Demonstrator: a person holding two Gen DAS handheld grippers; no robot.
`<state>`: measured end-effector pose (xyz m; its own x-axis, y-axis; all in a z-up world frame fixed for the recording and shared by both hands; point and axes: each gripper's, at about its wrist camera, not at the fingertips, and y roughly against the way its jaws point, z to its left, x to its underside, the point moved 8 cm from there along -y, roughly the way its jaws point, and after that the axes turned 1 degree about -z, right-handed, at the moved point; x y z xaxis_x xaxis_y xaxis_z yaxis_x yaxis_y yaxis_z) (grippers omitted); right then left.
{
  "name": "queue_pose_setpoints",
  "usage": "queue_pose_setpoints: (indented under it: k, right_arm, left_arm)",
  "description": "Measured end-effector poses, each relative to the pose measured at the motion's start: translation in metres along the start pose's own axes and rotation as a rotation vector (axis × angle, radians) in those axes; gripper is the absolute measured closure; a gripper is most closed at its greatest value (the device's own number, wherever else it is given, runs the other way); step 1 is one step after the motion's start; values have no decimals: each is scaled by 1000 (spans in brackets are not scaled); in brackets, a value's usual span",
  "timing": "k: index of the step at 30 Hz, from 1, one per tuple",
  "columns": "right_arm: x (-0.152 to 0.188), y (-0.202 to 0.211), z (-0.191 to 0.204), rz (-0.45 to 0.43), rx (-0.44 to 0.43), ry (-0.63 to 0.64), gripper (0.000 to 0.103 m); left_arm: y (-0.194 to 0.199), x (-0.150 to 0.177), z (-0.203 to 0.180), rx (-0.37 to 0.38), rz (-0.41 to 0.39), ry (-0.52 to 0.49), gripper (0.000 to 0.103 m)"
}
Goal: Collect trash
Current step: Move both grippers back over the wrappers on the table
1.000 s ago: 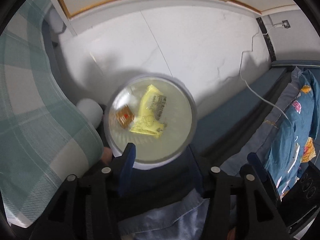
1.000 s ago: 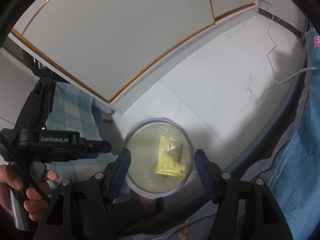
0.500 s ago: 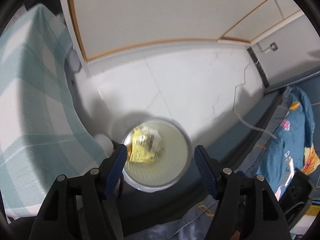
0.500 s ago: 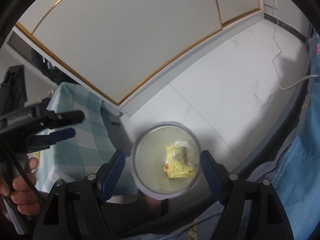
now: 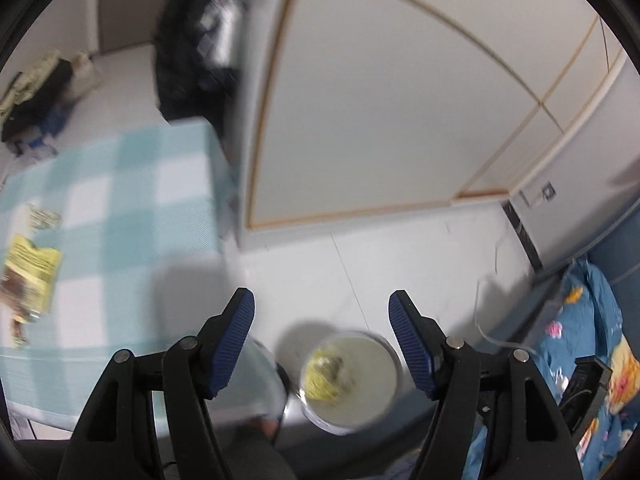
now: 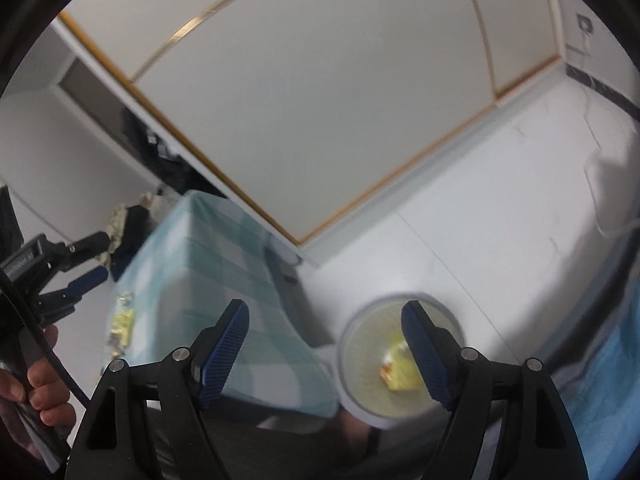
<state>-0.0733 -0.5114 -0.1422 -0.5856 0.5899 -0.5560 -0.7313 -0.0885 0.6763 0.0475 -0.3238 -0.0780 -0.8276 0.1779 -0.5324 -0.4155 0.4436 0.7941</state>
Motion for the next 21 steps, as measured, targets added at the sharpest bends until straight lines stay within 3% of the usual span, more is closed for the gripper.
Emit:
queue_pose_setpoints:
  k: [12,19,21]
  right_arm:
    - [-25,12,152,-102,-171,229,17]
    - [-10,-3,238,-105,-253,362,14]
    - [-1,-10,259,-91,-274,388,14]
  left_arm:
    - [91,-35,78,-80,-231,67,37]
    - [124,-36,146,-266,-333,124,37]
    - [132,-35,162,-278,-348,144,37]
